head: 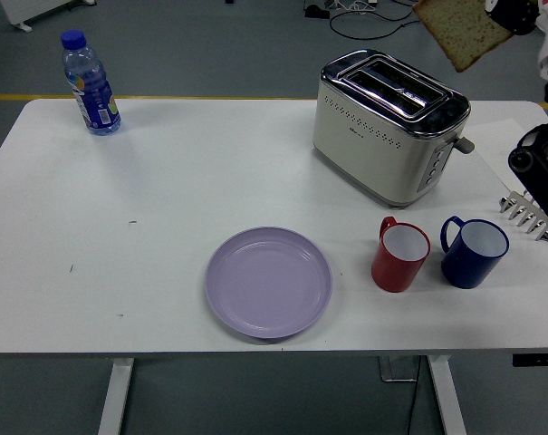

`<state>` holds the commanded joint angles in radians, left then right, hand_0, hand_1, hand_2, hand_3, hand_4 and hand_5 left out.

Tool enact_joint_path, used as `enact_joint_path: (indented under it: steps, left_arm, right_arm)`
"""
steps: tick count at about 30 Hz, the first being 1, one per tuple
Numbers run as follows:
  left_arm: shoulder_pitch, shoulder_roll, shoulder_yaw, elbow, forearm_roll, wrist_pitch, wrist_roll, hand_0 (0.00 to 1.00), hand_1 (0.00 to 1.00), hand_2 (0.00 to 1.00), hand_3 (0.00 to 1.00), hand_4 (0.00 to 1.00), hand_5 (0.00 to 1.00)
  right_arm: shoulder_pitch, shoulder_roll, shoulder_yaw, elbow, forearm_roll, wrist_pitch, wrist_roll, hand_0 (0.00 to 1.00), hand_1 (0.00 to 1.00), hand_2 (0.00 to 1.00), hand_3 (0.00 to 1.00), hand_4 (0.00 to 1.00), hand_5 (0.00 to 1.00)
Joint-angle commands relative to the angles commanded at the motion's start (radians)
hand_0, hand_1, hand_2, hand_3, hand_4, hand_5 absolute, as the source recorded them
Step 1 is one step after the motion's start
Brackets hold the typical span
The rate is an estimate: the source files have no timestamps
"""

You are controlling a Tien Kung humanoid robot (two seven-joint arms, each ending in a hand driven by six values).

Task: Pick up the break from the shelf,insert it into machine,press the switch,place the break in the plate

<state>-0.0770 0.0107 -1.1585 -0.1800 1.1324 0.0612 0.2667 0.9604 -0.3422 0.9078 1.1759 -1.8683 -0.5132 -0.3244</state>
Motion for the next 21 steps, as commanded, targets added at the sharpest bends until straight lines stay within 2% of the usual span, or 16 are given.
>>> enact_joint_path:
  steps: [5,9,15,21]
  left_arm:
    - [0.001,0.002,0.003,0.000,0.001,0.001,0.002,0.672,0.622,0.743,0.714,0.537,0.998]
    - [0.000,0.004,0.002,0.000,0.006,0.004,0.003,0.672,0.622,0.743,0.714,0.537,0.998]
    - [0.000,0.004,0.001,0.000,0.009,0.007,0.002,0.671,0.617,0.741,0.712,0.537,0.998]
    - [0.001,0.004,0.001,0.000,0.016,0.006,0.003,0.670,0.618,0.740,0.712,0.537,0.998]
  right_arm:
    - [0.057,0.065,-0.080,-0.080,0.006,0.008,0.012,0.229,0.306,0.389,0.467,0.486,0.002]
    - [0.075,0.105,-0.105,-0.138,-0.009,0.006,0.022,0.229,0.306,0.389,0.467,0.486,0.002]
    - [0.087,0.135,-0.115,-0.195,-0.027,-0.001,0.030,0.229,0.312,0.388,0.466,0.480,0.002]
    - [0.106,0.171,-0.127,-0.283,-0.041,-0.015,0.047,0.228,0.309,0.388,0.465,0.479,0.002]
